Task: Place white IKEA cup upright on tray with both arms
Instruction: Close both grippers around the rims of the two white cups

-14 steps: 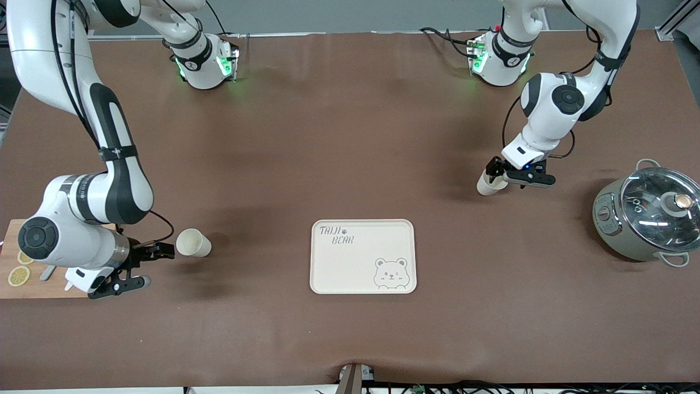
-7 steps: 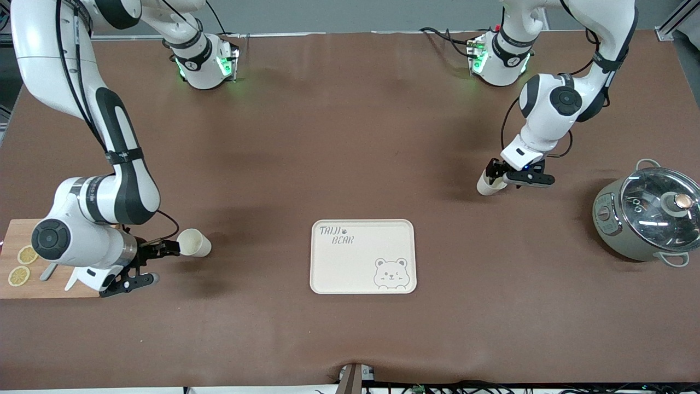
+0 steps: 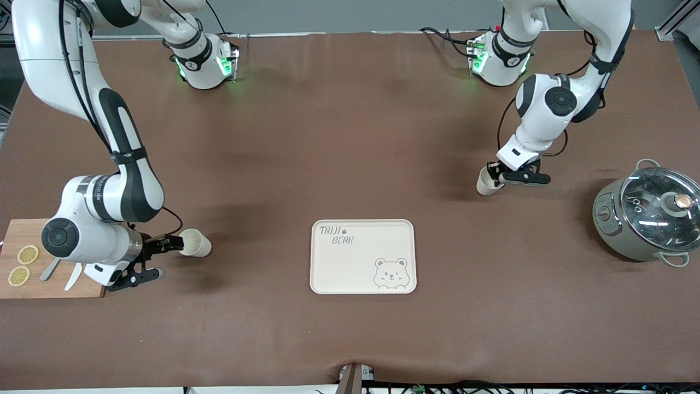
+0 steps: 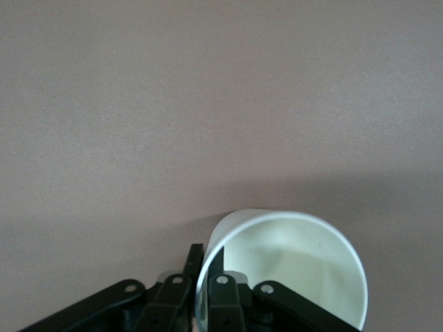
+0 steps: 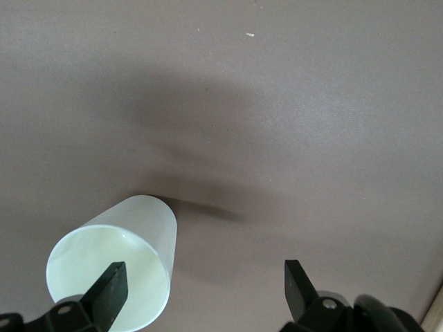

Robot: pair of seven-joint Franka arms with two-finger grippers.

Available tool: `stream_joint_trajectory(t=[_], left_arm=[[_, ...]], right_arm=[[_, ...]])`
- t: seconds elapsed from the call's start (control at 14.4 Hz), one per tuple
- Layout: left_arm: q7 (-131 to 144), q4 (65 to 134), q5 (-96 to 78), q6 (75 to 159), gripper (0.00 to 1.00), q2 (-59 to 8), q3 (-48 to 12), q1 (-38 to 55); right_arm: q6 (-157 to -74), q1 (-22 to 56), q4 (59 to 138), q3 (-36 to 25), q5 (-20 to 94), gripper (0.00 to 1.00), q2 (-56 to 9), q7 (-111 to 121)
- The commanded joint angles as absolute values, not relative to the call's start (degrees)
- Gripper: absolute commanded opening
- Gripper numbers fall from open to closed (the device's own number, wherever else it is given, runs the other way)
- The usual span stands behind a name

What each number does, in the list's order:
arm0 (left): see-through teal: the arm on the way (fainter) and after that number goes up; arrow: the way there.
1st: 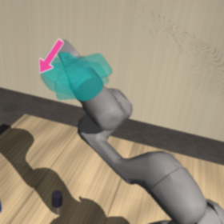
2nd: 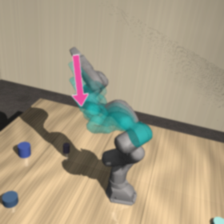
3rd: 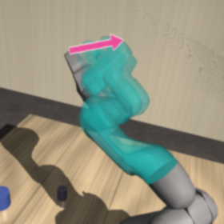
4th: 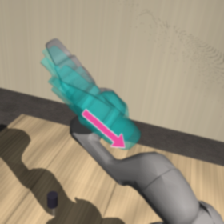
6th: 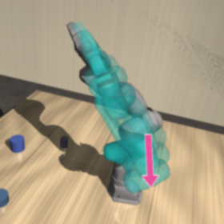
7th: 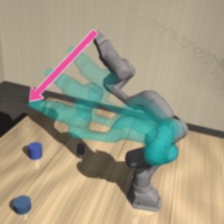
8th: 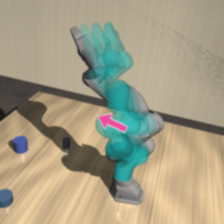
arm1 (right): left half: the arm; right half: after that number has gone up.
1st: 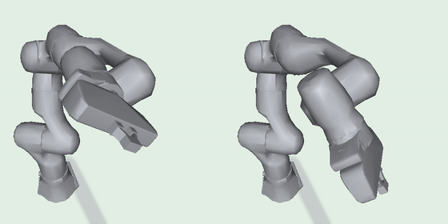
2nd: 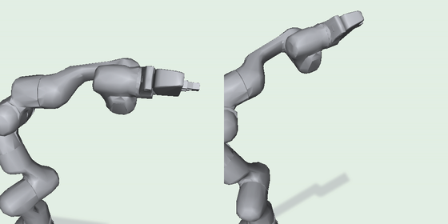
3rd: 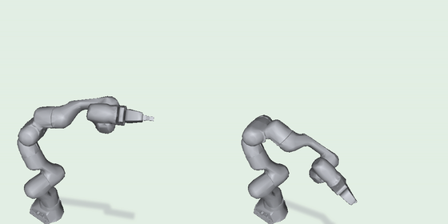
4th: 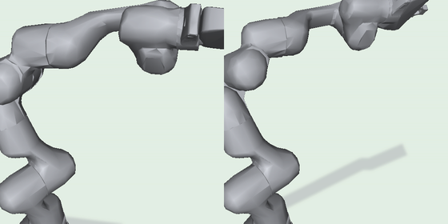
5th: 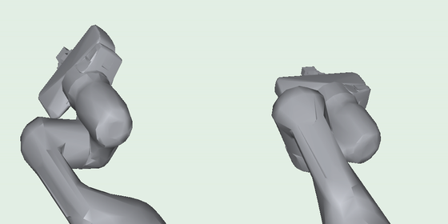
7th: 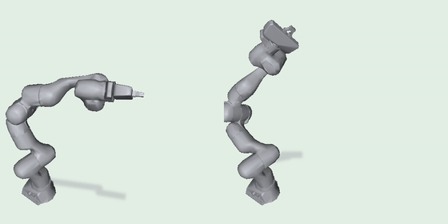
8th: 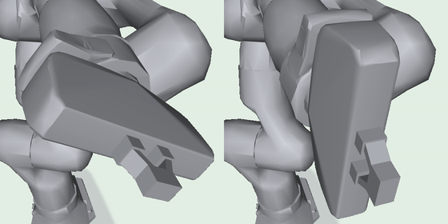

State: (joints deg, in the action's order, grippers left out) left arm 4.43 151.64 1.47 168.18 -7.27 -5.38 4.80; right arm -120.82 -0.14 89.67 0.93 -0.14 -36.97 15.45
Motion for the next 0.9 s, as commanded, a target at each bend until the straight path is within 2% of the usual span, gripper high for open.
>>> stream_joint_trajectory(t=[0.0, 0.42, 0.56, 0.7, 0.83], left_arm=[[5.45, 151.61, 1.76, 168.4, 0.0, -7.21, -5.71, 4.66], [6.94, 148.19, 1.76, 167.79, 0.0, -6.77, -5.71, 4.75], [7.12, 145.82, 1.76, 165.16, 0.0, -6.77, -5.71, 5.01], [8.69, 141.27, 1.76, 157.98, 0.0, -6.59, -6.23, 5.36], [12.46, 134.07, 1.84, 147.36, 0.0, -6.94, -8.69, 5.36]], right_arm=[[-124.18, -0.18, 94.91, 1.05, 0.79, 1.0, -34.28, 16.61], [-128.75, 0.26, 97.64, 1.23, 0.79, 1.0, -34.72, 16.52], [-129.72, 0.26, 97.65, 1.67, 0.79, 1.0, -34.89, 16.44], [-130.16, 0.61, 97.65, 1.76, 0.79, 1.0, -35.07, 16.44], [-130.95, 1.14, 97.65, 1.76, 0.79, 1.0, -35.24, 16.44]])
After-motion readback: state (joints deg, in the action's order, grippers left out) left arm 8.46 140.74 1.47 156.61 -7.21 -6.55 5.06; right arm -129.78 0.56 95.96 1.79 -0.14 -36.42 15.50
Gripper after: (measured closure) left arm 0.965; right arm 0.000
